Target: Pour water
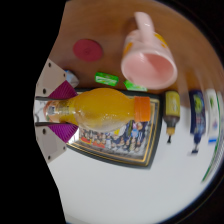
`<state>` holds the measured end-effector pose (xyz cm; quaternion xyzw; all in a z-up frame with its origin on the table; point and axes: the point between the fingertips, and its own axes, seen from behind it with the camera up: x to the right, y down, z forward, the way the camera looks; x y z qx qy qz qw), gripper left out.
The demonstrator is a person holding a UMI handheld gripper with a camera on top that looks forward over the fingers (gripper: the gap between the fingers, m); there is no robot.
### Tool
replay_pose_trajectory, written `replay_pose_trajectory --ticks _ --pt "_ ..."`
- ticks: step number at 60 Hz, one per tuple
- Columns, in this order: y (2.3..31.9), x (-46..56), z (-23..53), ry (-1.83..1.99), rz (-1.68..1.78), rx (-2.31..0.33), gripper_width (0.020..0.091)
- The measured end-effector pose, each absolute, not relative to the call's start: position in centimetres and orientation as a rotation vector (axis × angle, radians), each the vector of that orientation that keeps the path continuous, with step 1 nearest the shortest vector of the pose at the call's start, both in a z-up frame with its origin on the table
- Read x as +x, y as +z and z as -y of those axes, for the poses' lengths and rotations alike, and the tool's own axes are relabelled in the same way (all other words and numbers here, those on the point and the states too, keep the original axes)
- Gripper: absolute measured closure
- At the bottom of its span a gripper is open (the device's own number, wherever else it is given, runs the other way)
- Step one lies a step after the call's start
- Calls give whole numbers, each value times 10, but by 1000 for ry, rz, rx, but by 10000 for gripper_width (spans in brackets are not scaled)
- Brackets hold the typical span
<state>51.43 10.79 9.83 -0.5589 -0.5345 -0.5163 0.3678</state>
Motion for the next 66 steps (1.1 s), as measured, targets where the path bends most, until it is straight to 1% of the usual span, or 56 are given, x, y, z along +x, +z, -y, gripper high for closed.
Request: replay_pose_trajectory --ticks 4,10,15,18,21,25,31,44,45,49,51,53,54,56,57,61,62,66 --pt "102 514 -102 -1145 1219 -1560 824" --pt "117 513 -94 -864 918 -1699 825" --pt "117 514 -92 -612 683 -1798 824" --pt "112 513 -91 -456 560 -1843 822" --pt "102 511 -92 -309 445 -1891 824" --pt "79 504 -92 -145 312 -1939 825" --pt "49 501 -99 42 222 -1966 823" --pt "-17 499 -107 156 150 -2007 824" --pt "-22 501 -107 154 148 -2011 808" --pt "-21 502 -108 156 150 -1962 815" --pt "-21 503 -106 156 153 -1954 807" --pt "-21 503 -106 153 149 -1951 778" --pt "-21 503 -106 152 146 -1951 776" --pt "-21 503 -106 150 140 -1954 719" --pt "-21 503 -106 148 139 -1956 706" --pt "-23 504 -105 136 134 -1979 595" --pt "-24 505 -104 131 136 -1990 550" --pt "-23 506 -95 121 133 -2021 295"
